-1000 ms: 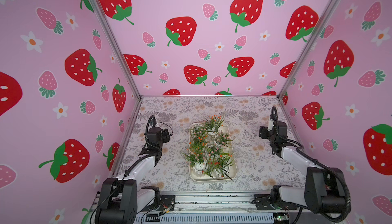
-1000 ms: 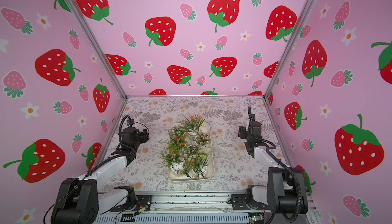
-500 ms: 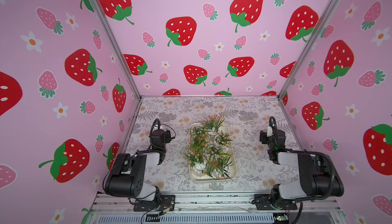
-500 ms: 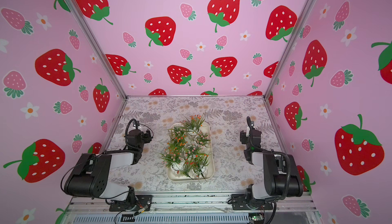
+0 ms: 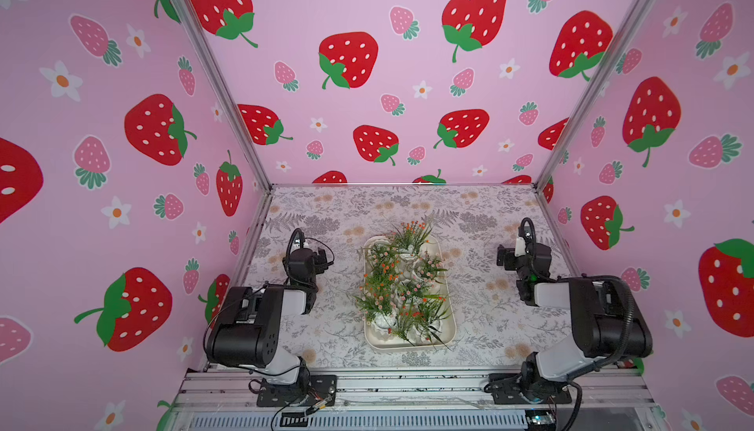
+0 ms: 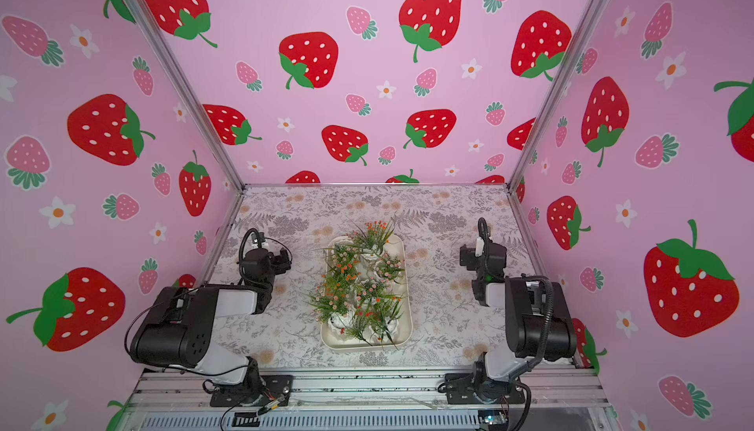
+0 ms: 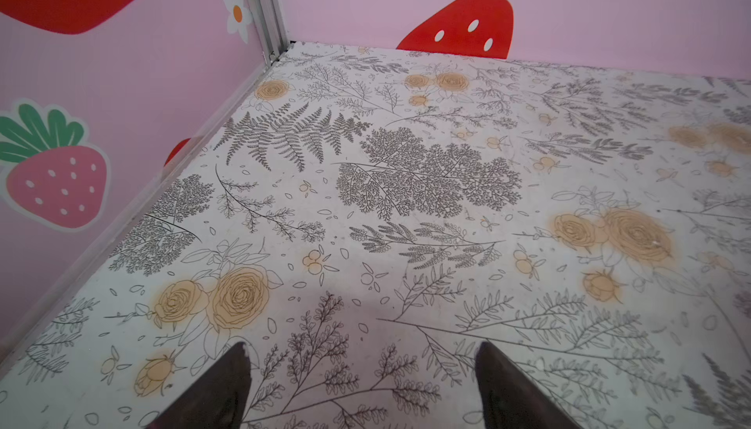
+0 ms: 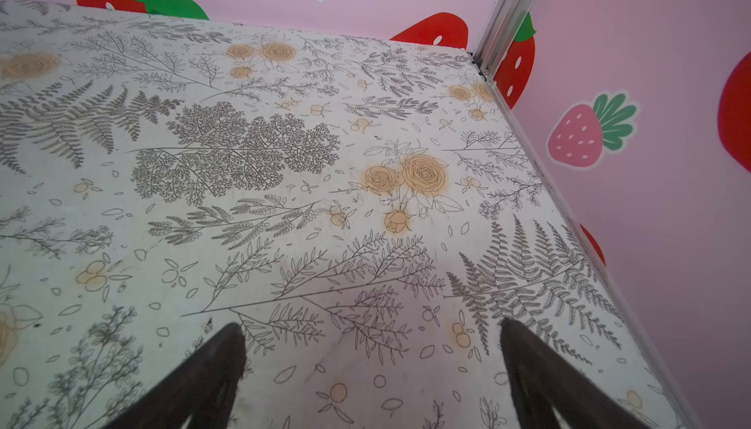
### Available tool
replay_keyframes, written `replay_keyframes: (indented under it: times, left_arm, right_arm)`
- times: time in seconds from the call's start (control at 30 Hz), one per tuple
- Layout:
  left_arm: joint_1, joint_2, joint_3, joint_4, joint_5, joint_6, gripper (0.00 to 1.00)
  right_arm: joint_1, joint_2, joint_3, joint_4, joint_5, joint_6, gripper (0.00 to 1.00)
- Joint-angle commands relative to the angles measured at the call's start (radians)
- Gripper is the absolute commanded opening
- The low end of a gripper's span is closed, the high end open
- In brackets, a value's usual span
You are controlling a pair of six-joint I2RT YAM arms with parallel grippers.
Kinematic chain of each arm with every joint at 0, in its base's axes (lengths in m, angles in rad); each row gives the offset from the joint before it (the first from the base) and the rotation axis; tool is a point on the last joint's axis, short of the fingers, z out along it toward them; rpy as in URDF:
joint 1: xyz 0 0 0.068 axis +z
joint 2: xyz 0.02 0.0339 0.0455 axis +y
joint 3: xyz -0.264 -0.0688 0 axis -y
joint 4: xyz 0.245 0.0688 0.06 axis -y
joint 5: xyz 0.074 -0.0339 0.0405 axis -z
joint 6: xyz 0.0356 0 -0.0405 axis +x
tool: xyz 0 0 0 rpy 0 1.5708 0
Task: Put the potted gypsophila into the storage box
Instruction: Reset both arms
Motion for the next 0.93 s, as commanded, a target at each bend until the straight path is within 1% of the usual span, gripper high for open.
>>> replay_keyframes:
  times: [0.0, 0.9]
  left_arm:
    - [0.000, -0.005, 0.023, 0.011, 0.013, 0.001, 0.99]
    - [-0.002, -0.005, 0.022, 0.012, 0.012, 0.001, 0.99]
  right_arm:
    - [-0.004, 0.002, 0.004, -0.010, -0.018, -0.003, 0.99]
    - [-0.004, 0.000, 0.003, -0.006, -0.016, -0.004, 0.99]
